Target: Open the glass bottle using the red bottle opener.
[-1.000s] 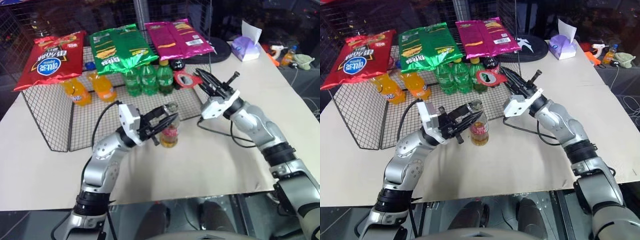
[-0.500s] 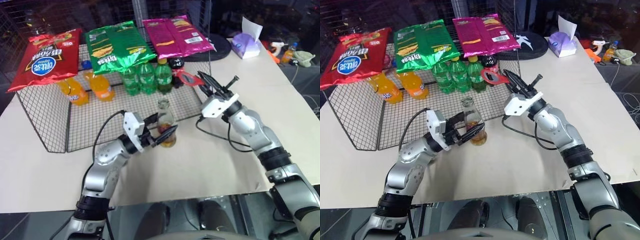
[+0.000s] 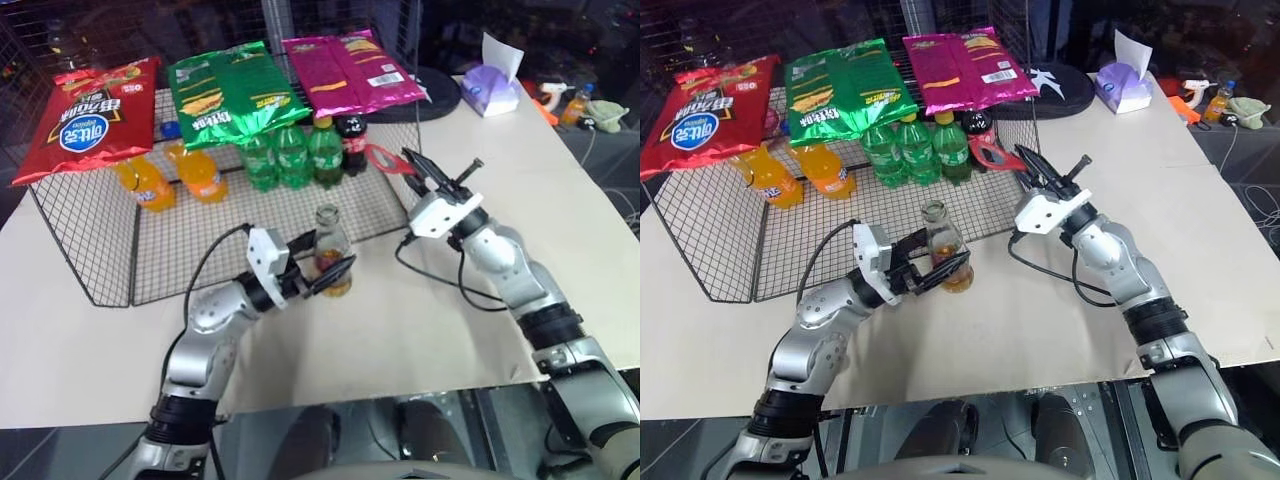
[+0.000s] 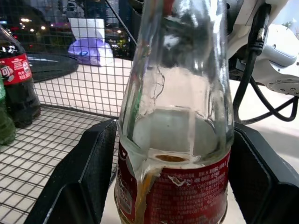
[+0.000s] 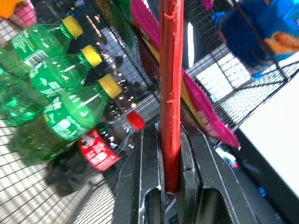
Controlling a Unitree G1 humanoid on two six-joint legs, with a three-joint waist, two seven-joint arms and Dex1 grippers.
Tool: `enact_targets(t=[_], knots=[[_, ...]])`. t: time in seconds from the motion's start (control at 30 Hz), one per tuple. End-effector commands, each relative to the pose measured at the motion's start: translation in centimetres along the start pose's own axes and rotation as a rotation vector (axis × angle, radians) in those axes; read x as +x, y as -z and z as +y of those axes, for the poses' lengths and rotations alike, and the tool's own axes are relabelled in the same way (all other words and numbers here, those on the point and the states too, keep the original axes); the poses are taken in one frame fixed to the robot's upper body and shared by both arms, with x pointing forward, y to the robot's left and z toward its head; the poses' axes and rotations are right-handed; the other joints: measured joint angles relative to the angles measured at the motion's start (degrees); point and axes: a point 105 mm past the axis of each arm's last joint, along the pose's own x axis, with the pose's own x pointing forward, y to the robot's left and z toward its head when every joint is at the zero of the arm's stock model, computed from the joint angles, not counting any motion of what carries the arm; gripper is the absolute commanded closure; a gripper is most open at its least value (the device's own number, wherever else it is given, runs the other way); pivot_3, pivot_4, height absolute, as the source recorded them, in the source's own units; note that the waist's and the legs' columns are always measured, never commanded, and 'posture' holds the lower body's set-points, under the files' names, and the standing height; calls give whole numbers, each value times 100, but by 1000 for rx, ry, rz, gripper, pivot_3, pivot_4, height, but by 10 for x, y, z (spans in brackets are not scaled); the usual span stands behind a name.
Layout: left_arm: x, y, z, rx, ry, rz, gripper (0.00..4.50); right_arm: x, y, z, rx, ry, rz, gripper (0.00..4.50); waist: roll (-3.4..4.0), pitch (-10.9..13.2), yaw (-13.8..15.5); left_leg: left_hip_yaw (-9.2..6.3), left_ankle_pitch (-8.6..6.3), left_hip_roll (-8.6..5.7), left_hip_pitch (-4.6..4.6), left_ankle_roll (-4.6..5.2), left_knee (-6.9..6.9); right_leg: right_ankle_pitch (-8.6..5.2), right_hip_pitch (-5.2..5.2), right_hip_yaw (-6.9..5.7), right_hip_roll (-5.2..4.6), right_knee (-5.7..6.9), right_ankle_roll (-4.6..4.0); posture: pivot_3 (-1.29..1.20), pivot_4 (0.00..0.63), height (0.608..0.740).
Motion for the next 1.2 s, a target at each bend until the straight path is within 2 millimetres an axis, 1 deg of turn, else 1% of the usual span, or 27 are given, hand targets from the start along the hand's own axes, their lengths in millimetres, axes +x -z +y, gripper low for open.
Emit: enact_targets(t=[0.03, 0.1, 0.23, 0.37, 0.47, 0.57, 0.67, 0.83, 0.93, 1.07, 1.2], knots=[[-2, -12, -7, 32, 40, -18, 1091, -5, -7, 0, 166, 5, 14, 4500, 0, 0, 0, -1, 0, 1, 0, 0, 0, 0, 0, 0, 1, 0, 0, 0, 150, 740], [-4, -11, -9, 31, 50, -6, 1091, -8, -9, 6, 233, -12, 33, 4500, 0, 0, 0, -1, 0, 6, 1, 0, -2, 0, 1, 0, 4, -1, 0, 0, 150, 740], [-6, -8, -10, 30, 54, 6, 1091, -11, -13, 17, 307, -43, 51, 4500, 1, 1, 4, 4, 0, 6, 2, 0, -2, 0, 0, 5, 3, 0, 0, 0, 150, 740], [-6, -8, -10, 33, 51, 9, 1091, -12, -13, 22, 346, -67, 68, 4500, 1, 1, 8, 3, 0, 6, 6, 0, -2, 0, 0, 5, 6, 4, 0, 0, 150, 740], [-7, -7, -8, 44, 39, 16, 1091, -15, -11, 27, 447, -75, 99, 4500, 1, 1, 8, 4, 0, 6, 6, 0, -2, 0, 0, 5, 5, 3, 0, 0, 150, 740], [-9, -6, -7, 49, 33, 22, 1091, -22, -10, 35, 519, -114, 132, 4500, 1, 1, 16, 3, 0, 6, 5, 0, -2, 0, 0, 5, 5, 1, 0, 0, 150, 740], [-10, -5, -7, 51, 32, 29, 1091, -32, -6, 42, 544, -148, 170, 4500, 1, 1, 22, 4, 0, 5, 6, 0, -2, 0, 0, 5, 4, 2, 0, 0, 150, 740], [-12, -5, -7, 55, 30, 33, 1091, -34, -3, 42, 556, -153, 188, 4500, 1, 0, 21, 4, 0, 6, 7, 0, -2, 0, 0, 5, 5, 4, 0, 0, 150, 740], [-16, -5, -8, 56, 31, 40, 1091, -35, -2, 46, 591, -163, 203, 4500, 1, 0, 19, 5, 0, 6, 7, 0, -2, 0, 0, 6, 5, 4, 0, 0, 150, 740], [-22, -4, -7, 58, 27, 58, 1091, -41, 1, 53, 719, -174, 268, 4500, 1, 0, 22, 4, 0, 6, 7, 0, -2, 0, 0, 6, 4, 3, 0, 0, 150, 740], [-29, -4, -7, 57, 23, 74, 1091, -57, 10, 62, 861, -229, 388, 4500, 1, 0, 27, 4, 0, 7, 7, 0, -2, 0, 0, 6, 3, 4, 0, 0, 150, 740]])
